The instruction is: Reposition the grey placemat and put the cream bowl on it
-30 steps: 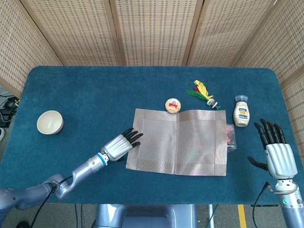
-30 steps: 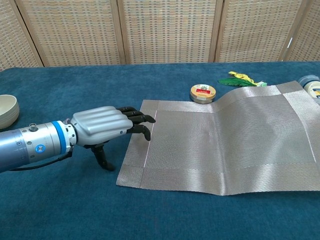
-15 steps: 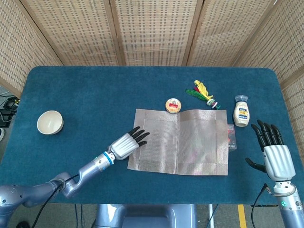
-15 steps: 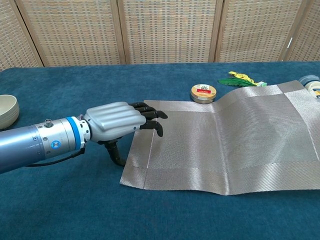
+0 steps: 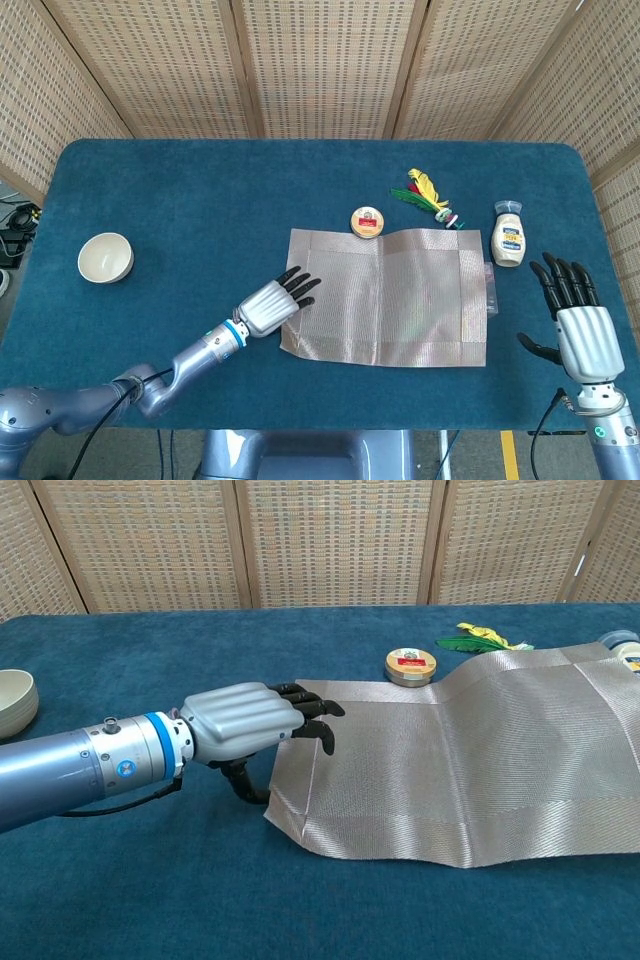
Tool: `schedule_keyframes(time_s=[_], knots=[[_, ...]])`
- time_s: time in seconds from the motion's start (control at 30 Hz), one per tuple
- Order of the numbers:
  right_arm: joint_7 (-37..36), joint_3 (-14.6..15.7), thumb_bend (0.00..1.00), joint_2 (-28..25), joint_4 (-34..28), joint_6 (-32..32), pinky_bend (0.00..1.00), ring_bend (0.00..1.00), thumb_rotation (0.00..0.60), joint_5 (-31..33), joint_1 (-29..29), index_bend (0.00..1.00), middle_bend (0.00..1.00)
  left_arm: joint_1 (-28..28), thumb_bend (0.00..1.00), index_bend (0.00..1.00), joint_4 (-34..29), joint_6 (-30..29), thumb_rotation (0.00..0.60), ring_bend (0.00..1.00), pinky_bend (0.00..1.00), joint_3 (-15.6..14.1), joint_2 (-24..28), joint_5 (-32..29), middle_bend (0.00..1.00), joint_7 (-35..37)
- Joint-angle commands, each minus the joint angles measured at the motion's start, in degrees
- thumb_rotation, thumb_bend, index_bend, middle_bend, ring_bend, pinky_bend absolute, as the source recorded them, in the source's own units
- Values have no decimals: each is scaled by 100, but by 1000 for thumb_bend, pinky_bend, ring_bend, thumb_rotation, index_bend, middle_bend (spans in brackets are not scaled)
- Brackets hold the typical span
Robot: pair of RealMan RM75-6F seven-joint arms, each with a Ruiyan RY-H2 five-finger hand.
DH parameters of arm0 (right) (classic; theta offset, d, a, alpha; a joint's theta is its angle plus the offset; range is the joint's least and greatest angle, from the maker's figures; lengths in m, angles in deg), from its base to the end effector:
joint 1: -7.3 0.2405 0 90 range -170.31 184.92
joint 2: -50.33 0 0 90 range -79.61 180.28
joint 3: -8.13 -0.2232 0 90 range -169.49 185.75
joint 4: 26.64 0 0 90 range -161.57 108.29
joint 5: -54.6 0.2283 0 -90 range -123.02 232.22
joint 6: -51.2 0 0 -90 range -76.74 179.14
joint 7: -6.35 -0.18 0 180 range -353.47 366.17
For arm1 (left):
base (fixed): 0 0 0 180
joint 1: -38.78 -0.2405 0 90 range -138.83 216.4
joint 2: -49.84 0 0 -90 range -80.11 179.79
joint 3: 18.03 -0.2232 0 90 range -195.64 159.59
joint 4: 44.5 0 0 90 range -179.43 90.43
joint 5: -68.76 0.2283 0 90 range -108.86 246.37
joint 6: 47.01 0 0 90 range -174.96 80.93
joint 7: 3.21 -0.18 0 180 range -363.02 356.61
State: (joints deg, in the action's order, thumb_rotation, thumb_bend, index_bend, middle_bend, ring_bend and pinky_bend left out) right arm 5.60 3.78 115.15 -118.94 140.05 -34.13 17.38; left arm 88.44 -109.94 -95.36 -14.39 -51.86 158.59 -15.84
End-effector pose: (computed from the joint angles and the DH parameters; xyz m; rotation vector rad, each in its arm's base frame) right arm -0.2508 -0.2447 0.1363 1.4142 -0.7776 1.0800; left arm -0.0754 0.3272 -0.1349 -2.3382 -0.4792 -0.9107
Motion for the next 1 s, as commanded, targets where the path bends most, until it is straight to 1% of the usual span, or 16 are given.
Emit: schedule_keyframes(time_s=[0.03, 0.07, 0.13, 0.2, 0.3, 0.4, 0.47, 0.53, 0.57, 0.77, 0.9, 1.0], knots=[[-23, -5, 0, -9, -11, 7, 0, 0, 600, -16, -9, 0, 0, -7, 368, 282, -8, 13, 600, 0, 0, -23, -16, -34, 0, 7], [-26, -12, 0, -15, -12, 19, 0, 0, 600, -26, -15, 0, 0, -15, 406, 291, -12, 22, 600, 0, 0, -46, -19, -47, 0, 12], [-44, -17, 0, -23, -19, 27, 0, 0, 600, -46, -25, 0, 0, -31, 438, 296, -2, 9, 600, 0, 0, -84, -24, -56, 0, 4], [-68, -22, 0, -32, -26, 26, 0, 0, 600, -60, -31, 0, 0, -47, 443, 303, 3, -6, 600, 0, 0, -117, -25, -63, 0, 10], [-90, -32, 0, -41, -33, 38, 0, 0, 600, -87, -42, 0, 0, -68, 457, 341, 7, -38, 600, 0, 0, -146, -27, -78, 0, 45], [-101, -38, 0, -52, -43, 52, 0, 0, 600, -117, -54, 0, 0, -87, 475, 431, 29, -64, 600, 0, 0, -165, -50, -101, 0, 72], [-120, -43, 0, -59, -57, 63, 0, 0, 600, -139, -63, 0, 0, -103, 475, 542, 97, -131, 600, 0, 0, -178, -100, -89, 0, -5], [-125, -44, 0, -63, -64, 74, 0, 0, 600, -157, -70, 0, 0, -121, 474, 616, 113, -159, 600, 0, 0, -186, -133, -98, 0, -15], [-129, -44, 0, -67, -71, 86, 0, 0, 600, -172, -76, 0, 0, -134, 474, 637, 107, -168, 600, 0, 0, -186, -153, -118, 0, -7], [-166, -41, 0, -89, -100, 132, 0, 0, 600, -240, -102, 0, 0, -162, 474, 729, 58, -246, 600, 0, 0, -156, -177, -164, 0, -71], [-190, -37, 0, -98, -107, 138, 0, 0, 600, -280, -114, 0, 0, -205, 475, 750, -125, -392, 600, 0, 0, -119, -67, -172, 0, -143], [-202, -31, 0, -108, -126, 157, 0, 0, 600, -315, -128, 0, 0, -279, 474, 755, -362, -562, 600, 0, 0, -54, 146, -218, 0, -307]])
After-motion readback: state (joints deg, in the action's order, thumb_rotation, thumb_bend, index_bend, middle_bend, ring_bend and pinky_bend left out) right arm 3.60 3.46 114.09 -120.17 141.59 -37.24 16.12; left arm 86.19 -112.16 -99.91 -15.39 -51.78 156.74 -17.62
